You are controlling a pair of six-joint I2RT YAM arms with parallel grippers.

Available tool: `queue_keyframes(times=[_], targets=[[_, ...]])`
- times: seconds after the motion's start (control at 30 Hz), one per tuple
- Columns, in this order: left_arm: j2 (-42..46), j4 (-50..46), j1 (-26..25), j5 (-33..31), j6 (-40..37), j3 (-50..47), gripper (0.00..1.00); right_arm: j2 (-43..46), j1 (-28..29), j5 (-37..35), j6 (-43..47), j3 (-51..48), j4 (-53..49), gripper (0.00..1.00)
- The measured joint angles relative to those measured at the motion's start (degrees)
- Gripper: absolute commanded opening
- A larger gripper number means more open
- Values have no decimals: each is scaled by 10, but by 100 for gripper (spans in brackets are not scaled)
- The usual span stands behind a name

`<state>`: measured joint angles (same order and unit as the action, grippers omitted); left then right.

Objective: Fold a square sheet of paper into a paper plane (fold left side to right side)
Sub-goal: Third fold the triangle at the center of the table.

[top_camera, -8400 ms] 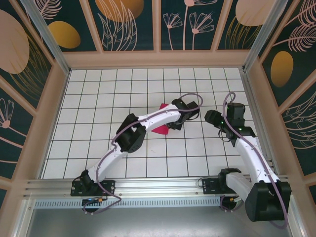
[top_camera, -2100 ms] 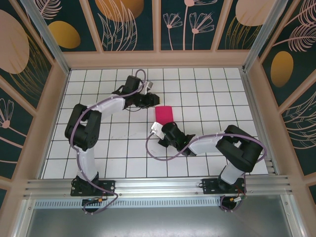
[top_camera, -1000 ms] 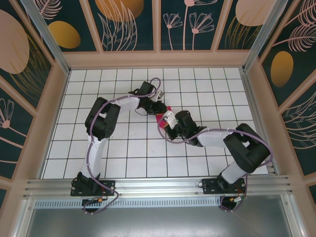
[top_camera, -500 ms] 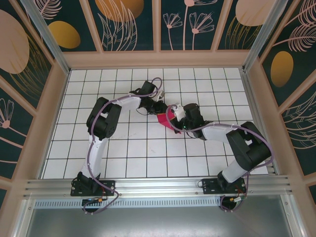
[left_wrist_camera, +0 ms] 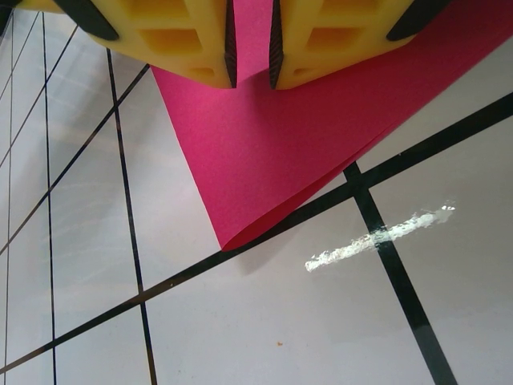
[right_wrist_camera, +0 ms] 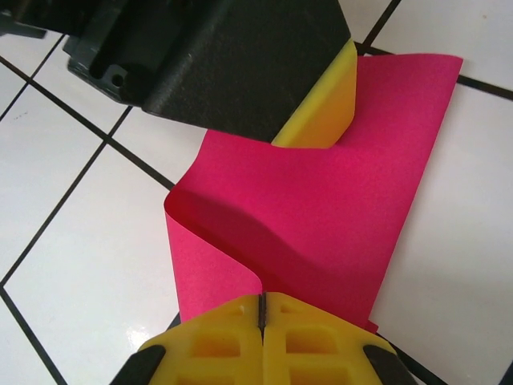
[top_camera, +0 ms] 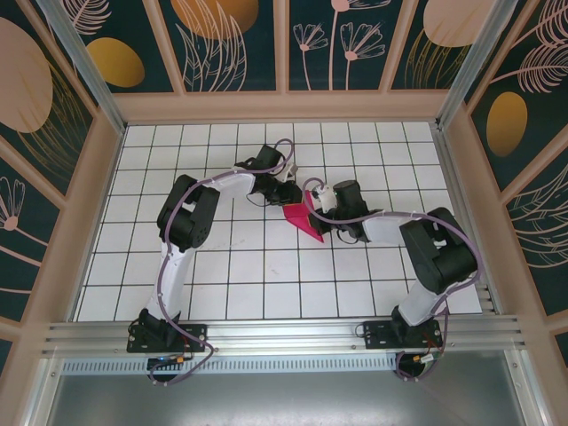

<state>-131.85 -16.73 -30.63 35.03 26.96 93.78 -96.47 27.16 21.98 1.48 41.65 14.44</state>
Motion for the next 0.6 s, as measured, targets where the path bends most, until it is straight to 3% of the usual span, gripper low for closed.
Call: queue_keyframes(times=[0.6], targets=[[0, 0, 0, -2, -1, 0, 21, -45, -12, 5, -10, 33, -25, 0]])
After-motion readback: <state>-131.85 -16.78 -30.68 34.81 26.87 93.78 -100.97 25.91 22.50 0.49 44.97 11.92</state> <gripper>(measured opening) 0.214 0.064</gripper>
